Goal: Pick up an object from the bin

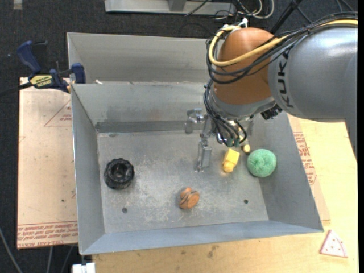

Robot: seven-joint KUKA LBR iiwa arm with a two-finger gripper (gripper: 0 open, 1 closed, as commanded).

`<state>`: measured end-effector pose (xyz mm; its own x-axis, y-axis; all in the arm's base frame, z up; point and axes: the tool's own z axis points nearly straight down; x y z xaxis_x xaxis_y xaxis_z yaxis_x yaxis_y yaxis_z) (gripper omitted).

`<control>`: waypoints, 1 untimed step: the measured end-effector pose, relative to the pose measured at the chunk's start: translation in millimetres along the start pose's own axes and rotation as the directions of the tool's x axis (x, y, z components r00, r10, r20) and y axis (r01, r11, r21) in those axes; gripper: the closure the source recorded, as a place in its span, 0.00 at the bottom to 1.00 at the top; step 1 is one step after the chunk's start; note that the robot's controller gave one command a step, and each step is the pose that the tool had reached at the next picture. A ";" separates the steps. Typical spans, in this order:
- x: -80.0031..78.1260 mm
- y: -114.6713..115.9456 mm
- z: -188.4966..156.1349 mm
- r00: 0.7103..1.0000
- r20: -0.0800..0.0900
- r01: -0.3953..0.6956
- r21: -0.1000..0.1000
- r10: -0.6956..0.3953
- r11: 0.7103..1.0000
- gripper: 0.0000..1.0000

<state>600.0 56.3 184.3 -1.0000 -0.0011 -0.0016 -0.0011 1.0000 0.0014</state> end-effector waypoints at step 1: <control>23.1 11.7 -12.9 1.000 -0.002 0.031 0.001 -0.031 1.000 0.00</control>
Offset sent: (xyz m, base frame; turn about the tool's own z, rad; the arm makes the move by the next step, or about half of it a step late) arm -0.0922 0.0496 -0.0075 -0.0792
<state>576.8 67.9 197.2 -0.9995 -0.0317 0.0007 -0.0317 0.9995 0.0002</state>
